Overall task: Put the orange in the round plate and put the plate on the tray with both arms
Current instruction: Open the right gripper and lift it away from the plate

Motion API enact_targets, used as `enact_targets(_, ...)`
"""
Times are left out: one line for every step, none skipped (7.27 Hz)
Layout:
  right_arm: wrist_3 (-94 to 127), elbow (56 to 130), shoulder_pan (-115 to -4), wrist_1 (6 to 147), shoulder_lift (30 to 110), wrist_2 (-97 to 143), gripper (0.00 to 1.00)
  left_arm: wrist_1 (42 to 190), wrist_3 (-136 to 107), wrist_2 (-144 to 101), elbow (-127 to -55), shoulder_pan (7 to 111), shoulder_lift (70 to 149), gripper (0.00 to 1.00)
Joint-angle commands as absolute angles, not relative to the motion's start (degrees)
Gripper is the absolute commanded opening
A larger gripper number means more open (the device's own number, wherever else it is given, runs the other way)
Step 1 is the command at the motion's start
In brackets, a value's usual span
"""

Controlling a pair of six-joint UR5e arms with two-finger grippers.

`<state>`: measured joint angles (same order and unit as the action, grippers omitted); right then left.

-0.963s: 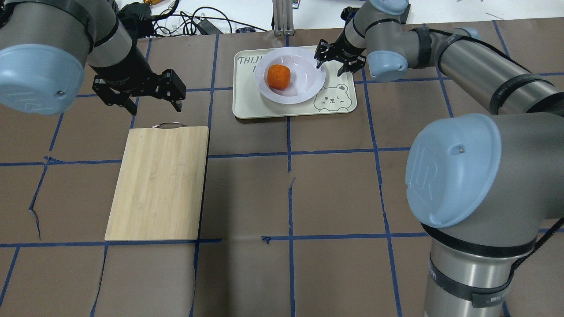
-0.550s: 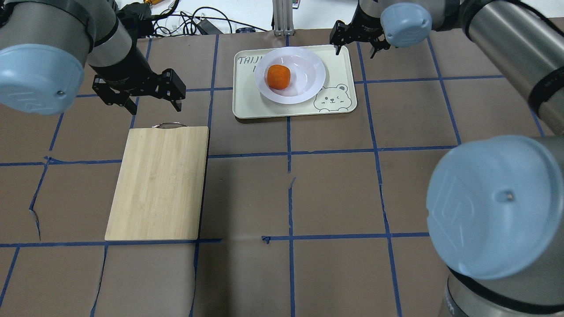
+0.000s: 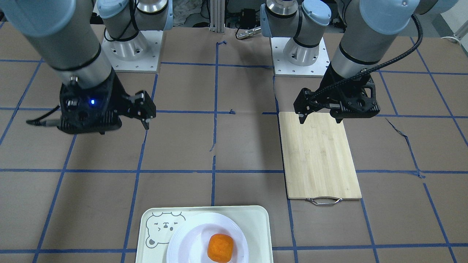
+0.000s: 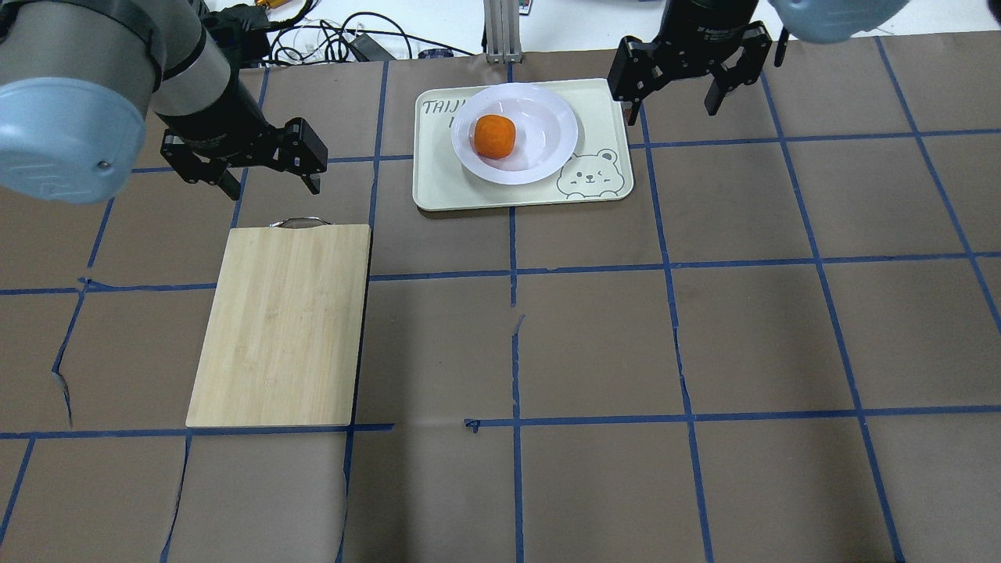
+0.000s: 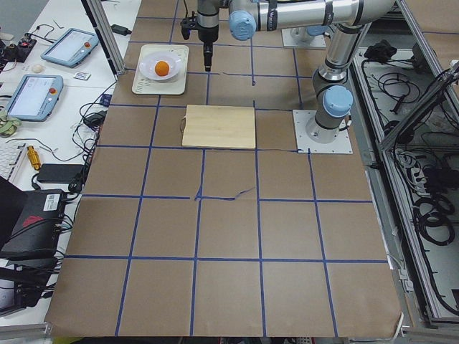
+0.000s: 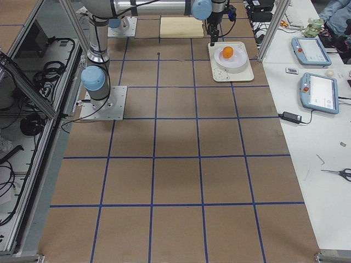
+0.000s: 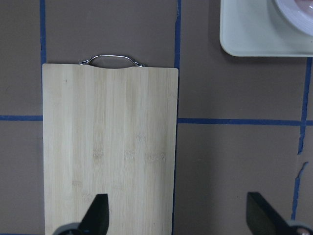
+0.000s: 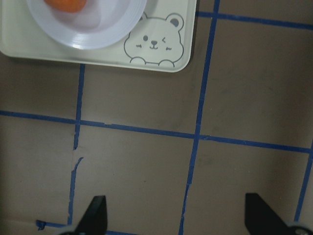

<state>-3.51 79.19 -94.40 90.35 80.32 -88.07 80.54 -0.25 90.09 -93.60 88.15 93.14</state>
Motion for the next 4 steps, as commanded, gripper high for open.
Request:
enact_targets(-3.78, 86.38, -94.48, 93.31, 86.83, -88.15, 1.0, 80.51, -0.26, 90.09, -93.6, 88.07, 93.08, 1.0)
enact_targets(-3.69, 86.31, -94.48, 93.51, 87.01, -88.59, 1.0, 80.51, -0.26, 90.09, -93.6, 88.07, 93.08, 1.0)
enact_targets(-3.78, 86.4, -94.13, 93.78, 86.75, -91.64, 1.0, 80.51, -0.18, 90.17, -93.6, 88.07, 93.08, 1.0)
enact_targets(-3.52, 86.4, -94.3, 94.04, 86.75, -92.02, 1.0, 80.51, -0.26, 90.18, -93.6, 88.07, 93.08, 1.0)
